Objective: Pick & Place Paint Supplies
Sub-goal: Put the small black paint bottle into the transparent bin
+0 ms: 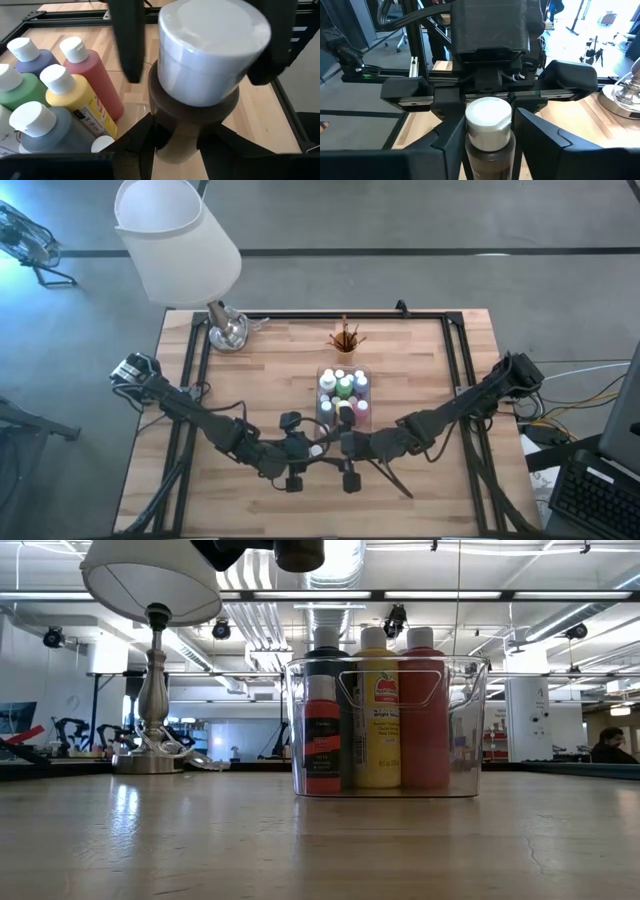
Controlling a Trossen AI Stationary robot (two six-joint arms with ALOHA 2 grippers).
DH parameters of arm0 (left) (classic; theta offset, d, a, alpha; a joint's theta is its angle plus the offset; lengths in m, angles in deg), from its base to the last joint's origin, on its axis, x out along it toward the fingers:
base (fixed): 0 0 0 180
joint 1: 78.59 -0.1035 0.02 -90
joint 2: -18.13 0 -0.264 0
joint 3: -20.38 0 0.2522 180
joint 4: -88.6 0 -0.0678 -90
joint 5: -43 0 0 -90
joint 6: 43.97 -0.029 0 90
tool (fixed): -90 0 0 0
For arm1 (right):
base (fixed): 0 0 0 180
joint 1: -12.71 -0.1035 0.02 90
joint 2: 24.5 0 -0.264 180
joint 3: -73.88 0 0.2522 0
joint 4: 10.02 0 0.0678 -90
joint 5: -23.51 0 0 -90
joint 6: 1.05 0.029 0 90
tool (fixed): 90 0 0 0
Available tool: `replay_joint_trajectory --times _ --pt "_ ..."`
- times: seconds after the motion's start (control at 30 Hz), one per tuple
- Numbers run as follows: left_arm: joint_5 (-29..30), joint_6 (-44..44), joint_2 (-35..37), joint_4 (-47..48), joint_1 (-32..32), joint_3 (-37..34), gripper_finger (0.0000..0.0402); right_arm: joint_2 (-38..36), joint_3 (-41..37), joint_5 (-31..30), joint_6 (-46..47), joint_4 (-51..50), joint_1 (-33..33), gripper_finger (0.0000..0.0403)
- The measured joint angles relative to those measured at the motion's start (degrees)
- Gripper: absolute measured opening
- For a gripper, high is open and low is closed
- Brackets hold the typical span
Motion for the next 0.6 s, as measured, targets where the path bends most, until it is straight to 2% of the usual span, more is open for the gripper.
replay_joint_trajectory --times 0.23,0.6 --pt "0.0 -0.26 -0.02 0.0 0.0 -0.04 0.0131 0.0 -0.04 0.1 -0.86 -0.18 0.17 0.0109" --pt "-0.07 -0.48 -0.02 0.0 -0.02 -0.09 0.0135 0.0 -0.04 0.01 -1.64 -0.27 0.24 0.011"
